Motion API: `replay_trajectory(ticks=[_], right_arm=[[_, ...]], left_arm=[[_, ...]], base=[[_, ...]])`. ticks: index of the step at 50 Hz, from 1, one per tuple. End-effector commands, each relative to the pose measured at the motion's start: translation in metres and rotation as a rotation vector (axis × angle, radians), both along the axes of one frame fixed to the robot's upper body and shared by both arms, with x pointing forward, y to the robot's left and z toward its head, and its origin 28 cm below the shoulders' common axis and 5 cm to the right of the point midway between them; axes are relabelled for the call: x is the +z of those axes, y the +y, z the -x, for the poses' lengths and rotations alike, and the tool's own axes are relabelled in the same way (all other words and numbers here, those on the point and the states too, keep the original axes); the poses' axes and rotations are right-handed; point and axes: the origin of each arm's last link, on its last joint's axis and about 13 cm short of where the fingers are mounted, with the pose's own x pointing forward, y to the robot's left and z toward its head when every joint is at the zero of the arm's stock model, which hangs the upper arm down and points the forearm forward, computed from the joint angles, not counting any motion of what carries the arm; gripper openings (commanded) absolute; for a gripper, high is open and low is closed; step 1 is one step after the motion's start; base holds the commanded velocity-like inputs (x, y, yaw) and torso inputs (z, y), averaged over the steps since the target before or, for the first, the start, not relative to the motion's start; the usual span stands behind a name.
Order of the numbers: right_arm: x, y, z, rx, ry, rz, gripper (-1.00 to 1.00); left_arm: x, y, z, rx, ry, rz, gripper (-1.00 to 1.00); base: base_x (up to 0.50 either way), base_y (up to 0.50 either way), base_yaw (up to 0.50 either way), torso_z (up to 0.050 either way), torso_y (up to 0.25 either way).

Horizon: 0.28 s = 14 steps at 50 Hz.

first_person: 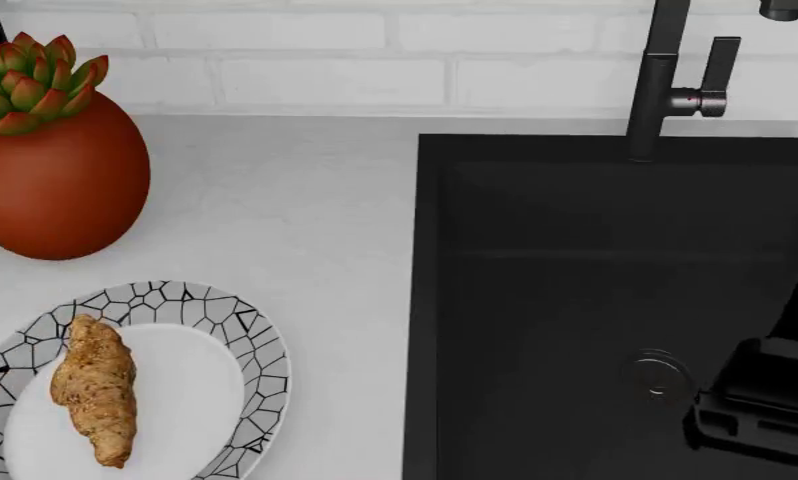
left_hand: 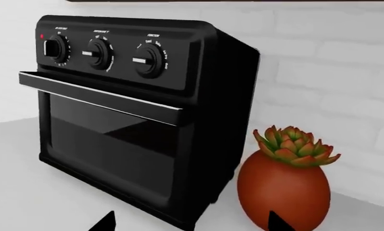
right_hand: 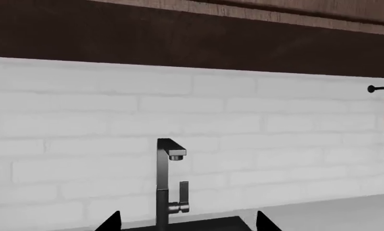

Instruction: Place the pastries on the plates.

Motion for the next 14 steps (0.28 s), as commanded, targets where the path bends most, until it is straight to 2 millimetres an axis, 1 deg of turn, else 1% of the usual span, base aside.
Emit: replay_trajectory(ticks=[1, 3, 9, 14], right_arm=[[0.0031, -0.0115, -0.0210, -0.228, -0.066, 0.078, 1.00], [0.0032, -0.0143, -0.0233, -0.294, -0.073, 0.084, 1.00], [0.0010, -0.0126, -0.0243, -0.297, -0.082, 0.090, 1.00], [0.0003, -0.0136, -0.0212, -0.316, -0.086, 0.090, 1.00]], left_arm=[[0.0032, 0.0078, -0.0247, 0.122, -0.063, -0.020, 1.00], [0.0048, 0.0103, -0.0263, 0.180, -0.084, -0.055, 1.00], [0.0036, 0.0095, -0.0263, 0.186, -0.093, -0.060, 1.00], [0.0039, 0.0100, -0.0235, 0.207, -0.102, -0.076, 1.00]], base=[[0.00, 0.00, 0.00, 0.000, 0.000], [0.00, 0.00, 0.00, 0.000, 0.000], [0.00, 0.00, 0.00, 0.000, 0.000], [0.00, 0.00, 0.00, 0.000, 0.000]])
